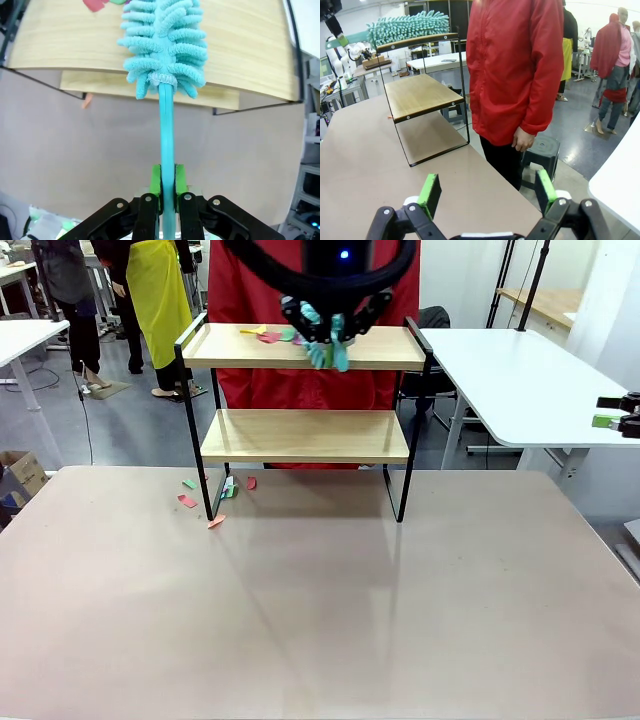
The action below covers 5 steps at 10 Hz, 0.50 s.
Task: Clean the shelf.
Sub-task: Clean the specific section of the Shelf indicated by the human with the Duster.
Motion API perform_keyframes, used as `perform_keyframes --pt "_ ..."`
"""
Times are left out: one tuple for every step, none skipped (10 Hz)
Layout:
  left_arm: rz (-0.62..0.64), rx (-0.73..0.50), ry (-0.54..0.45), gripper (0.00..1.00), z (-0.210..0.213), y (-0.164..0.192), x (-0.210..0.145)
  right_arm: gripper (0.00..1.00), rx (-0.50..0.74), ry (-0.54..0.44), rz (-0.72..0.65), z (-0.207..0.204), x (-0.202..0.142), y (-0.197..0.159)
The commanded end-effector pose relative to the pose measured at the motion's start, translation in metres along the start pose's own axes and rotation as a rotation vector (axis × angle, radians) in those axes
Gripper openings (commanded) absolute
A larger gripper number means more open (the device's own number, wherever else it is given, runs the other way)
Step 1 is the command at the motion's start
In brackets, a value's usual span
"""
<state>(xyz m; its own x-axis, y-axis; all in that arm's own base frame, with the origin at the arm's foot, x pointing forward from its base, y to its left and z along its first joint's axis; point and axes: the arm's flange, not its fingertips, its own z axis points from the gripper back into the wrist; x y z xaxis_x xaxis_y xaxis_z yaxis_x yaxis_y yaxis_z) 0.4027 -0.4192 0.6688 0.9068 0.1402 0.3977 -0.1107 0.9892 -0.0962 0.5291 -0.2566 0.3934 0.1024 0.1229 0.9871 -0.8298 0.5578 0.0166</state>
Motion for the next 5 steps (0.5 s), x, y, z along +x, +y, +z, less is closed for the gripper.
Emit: perform_keyframes --pt "0.002 0.028 0.016 0.13 0.002 0.039 -0.01 1.0 -0.011 0.017 -0.006 -0.002 0.007 0.001" --pt "0.006 0.047 0.009 0.13 0.006 0.055 -0.008 1.0 -0.011 0.017 -0.006 -0.002 0.007 0.001" --pt "0.003 0.079 0.007 0.13 0.008 0.07 -0.005 1.0 -0.011 0.017 -0.006 -0.002 0.007 0.001" --pt "-0.004 0.129 0.001 0.13 0.008 0.084 -0.001 1.0 -0.011 0.017 -0.006 -0.002 0.007 0.001" --pt "-0.019 0.156 0.008 0.13 0.007 0.096 0.002 1.0 -0.011 0.017 -0.006 -0.002 0.007 0.001"
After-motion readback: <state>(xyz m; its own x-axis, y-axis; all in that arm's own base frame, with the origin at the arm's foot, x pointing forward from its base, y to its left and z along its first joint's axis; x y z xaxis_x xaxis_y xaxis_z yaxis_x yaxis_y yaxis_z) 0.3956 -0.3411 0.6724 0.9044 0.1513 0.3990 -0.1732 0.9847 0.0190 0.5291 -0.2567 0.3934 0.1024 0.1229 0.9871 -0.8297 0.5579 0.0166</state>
